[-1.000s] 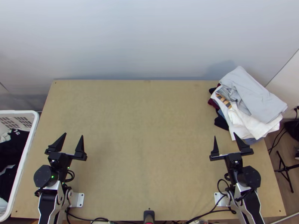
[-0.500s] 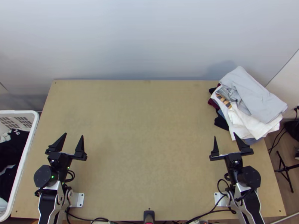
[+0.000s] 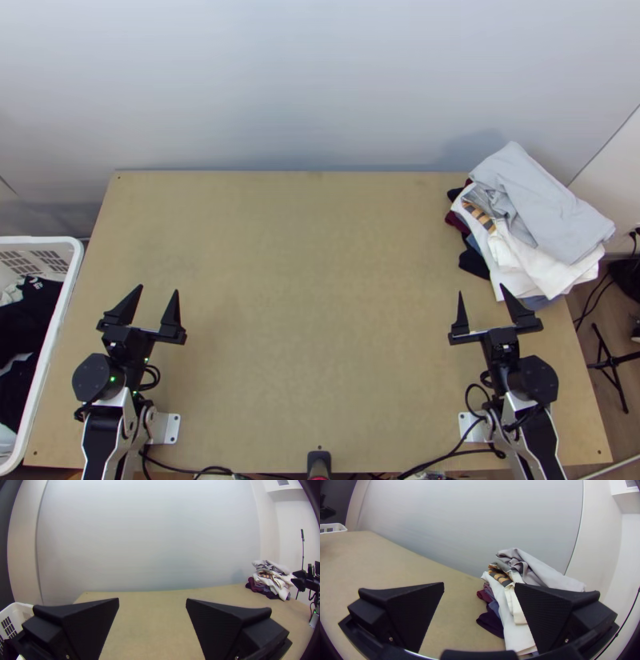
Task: Fold the t-shirt
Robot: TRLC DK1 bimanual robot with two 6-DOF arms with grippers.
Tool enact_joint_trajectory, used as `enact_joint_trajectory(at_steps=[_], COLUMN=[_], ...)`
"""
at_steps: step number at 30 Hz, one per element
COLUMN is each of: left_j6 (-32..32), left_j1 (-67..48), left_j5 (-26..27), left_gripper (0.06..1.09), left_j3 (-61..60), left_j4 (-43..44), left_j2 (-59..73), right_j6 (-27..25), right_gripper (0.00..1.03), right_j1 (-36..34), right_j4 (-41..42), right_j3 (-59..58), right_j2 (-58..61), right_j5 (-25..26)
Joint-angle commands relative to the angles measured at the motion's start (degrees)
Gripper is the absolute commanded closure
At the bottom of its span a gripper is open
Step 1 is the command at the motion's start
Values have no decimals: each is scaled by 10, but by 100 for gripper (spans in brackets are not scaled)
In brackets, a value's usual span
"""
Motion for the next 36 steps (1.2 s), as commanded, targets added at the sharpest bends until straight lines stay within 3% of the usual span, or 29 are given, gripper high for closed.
enact_joint_trajectory(at_steps=[1, 15, 19, 28, 36], left_j6=[-2, -5, -3, 33, 26], left_j1=[-5, -24, -19, -22, 36], left_j5=[0, 0, 0, 26, 26], left_gripper=[10, 10, 10, 10, 10], left_j3=[0, -8, -9, 18, 168], left_j4=[1, 6, 6, 5, 5], left_j2=[0, -1, -1, 14, 215], right_j6=[0, 17, -32, 12, 40], right_gripper=[4, 4, 4, 4, 4], right_j1=[0, 19, 21, 28, 27], right_j4=[0, 5, 20, 31, -3], right_j3=[0, -1, 3, 23, 175], right_j2=[0, -2, -2, 9, 216], right_j5=[0, 0, 1, -6, -8])
